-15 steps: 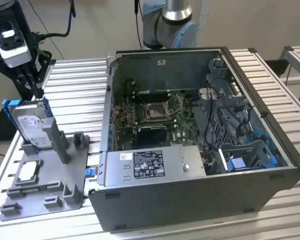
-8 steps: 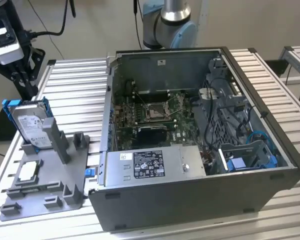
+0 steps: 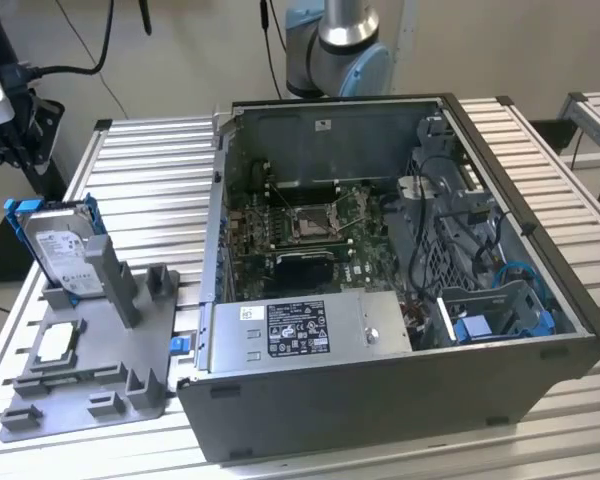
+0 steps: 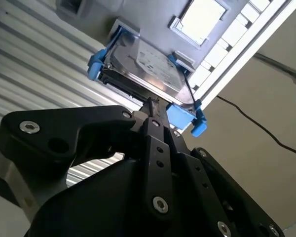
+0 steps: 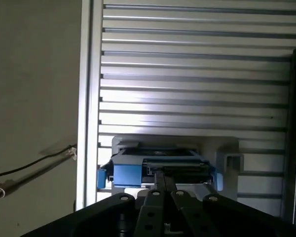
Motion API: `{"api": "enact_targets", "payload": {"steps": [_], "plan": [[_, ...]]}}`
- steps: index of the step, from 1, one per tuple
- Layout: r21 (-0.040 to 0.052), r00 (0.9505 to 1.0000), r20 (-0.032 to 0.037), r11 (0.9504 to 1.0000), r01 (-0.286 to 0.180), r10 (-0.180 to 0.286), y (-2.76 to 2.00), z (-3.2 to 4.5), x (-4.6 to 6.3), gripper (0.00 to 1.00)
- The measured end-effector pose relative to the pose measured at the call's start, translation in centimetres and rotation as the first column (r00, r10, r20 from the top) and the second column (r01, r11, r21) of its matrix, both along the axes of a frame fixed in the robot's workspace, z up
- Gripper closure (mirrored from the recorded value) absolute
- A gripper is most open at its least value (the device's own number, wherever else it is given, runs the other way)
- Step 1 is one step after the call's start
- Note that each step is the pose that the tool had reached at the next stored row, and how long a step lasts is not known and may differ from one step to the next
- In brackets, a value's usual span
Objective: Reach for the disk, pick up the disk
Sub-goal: 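Reach for the disk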
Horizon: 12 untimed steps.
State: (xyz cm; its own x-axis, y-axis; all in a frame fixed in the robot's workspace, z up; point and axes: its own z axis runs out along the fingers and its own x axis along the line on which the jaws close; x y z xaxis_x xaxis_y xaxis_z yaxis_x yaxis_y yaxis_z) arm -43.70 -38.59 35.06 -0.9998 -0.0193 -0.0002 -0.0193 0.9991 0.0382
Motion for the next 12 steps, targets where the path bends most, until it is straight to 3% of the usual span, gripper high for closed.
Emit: {"api": "enact_targets", "payload": {"steps": [8,12], "plan": [[0.0001,1.0000,0.0002,1.0000,0.000,0.000,-0.38,-0.05,-1.9,1.00],[0.0000,1.0000,0.0000,1.0000,0.000,0.000,-0.39,-0.04,-2.0,1.00]]}}
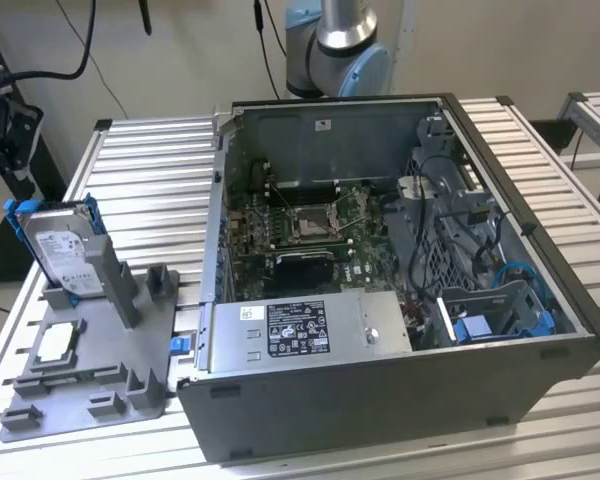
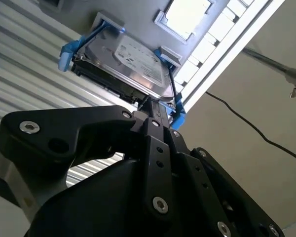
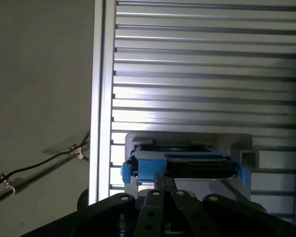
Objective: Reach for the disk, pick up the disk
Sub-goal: 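Reach for the disk, then pick up the disk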
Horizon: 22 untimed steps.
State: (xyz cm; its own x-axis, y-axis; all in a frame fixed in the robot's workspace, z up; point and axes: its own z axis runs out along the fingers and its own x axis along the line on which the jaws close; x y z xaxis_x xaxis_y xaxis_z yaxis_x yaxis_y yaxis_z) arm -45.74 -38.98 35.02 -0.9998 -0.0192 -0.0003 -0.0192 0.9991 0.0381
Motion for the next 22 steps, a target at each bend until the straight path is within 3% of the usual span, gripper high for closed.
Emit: {"api": "enact_targets", "payload": {"steps": [3,6,11,17,22], "plan": [[0.0001,1.0000,0.0001,1.0000,-0.005,0.005,0.00,0.00,-0.02,1.00],[-0.0001,0.9987,0.0001,0.9987,-0.051,0.051,0.01,-0.01,-0.03,1.00],[-0.0001,0.9899,0.0001,0.9899,-0.142,0.142,0.00,-0.01,-0.03,1.00],[-0.0001,0.9685,0.0001,0.9685,-0.249,0.249,0.00,0.00,-0.03,1.00],[-0.0002,0.9421,0.0000,0.9421,-0.335,0.335,0.00,0.00,-0.03,1.00]]}}
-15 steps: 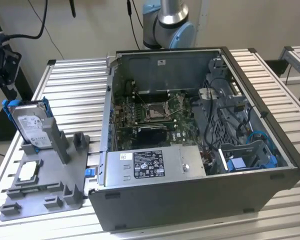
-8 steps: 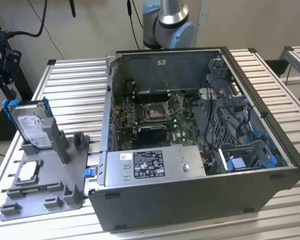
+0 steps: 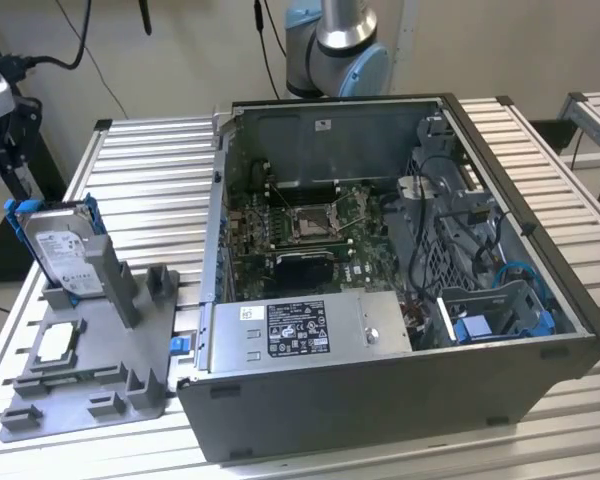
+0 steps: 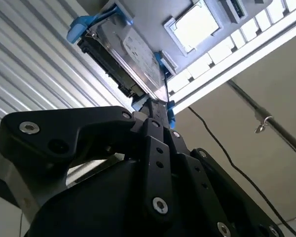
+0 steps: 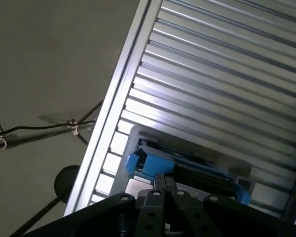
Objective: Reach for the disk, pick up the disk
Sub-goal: 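Pick up the disk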
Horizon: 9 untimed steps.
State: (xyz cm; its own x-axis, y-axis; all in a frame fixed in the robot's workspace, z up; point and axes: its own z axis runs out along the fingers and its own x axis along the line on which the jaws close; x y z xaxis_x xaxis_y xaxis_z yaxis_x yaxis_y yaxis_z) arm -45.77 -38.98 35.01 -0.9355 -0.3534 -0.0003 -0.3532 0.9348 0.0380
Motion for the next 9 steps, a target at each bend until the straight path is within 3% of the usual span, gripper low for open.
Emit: {"api": "enact_targets", "payload": {"steps": [4,9], "plan": [[0.0000,0.9973,0.0000,0.9973,-0.073,0.073,0.00,0.00,0.00,1.00],[0.0001,0.9866,0.0000,0.9866,-0.163,0.163,0.00,0.00,0.00,1.00]]}}
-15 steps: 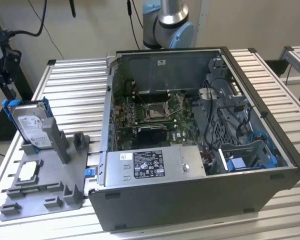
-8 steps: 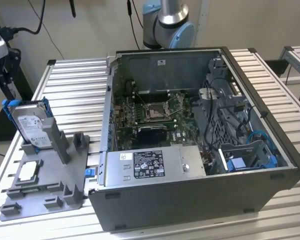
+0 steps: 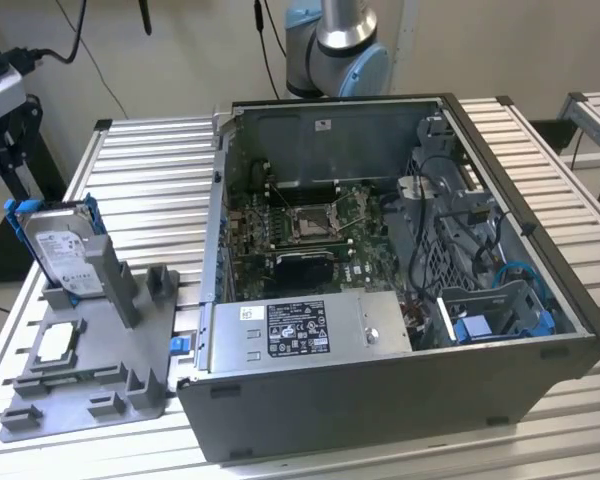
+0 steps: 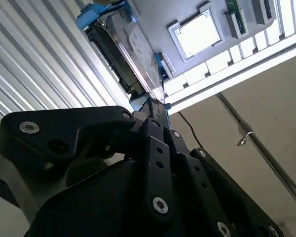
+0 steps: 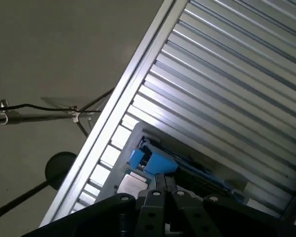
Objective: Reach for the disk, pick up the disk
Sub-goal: 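Pick up the disk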
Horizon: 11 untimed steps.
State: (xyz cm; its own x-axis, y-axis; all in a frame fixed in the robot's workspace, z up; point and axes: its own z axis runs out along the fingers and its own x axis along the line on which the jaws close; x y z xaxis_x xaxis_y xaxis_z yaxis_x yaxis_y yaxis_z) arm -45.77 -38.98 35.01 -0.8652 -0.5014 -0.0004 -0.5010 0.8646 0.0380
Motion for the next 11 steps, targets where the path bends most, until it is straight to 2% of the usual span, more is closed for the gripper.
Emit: {"api": "enact_targets", "payload": {"steps": [5,8,11], "plan": [[0.0000,0.9959,-0.0001,0.9959,-0.090,0.090,0.00,0.00,0.00,1.00],[0.0000,0.9893,0.0000,0.9893,-0.146,0.146,-0.01,-0.02,0.00,1.00],[0.0000,0.9801,0.0001,0.9801,-0.199,0.199,0.00,-0.04,0.00,1.00]]}}
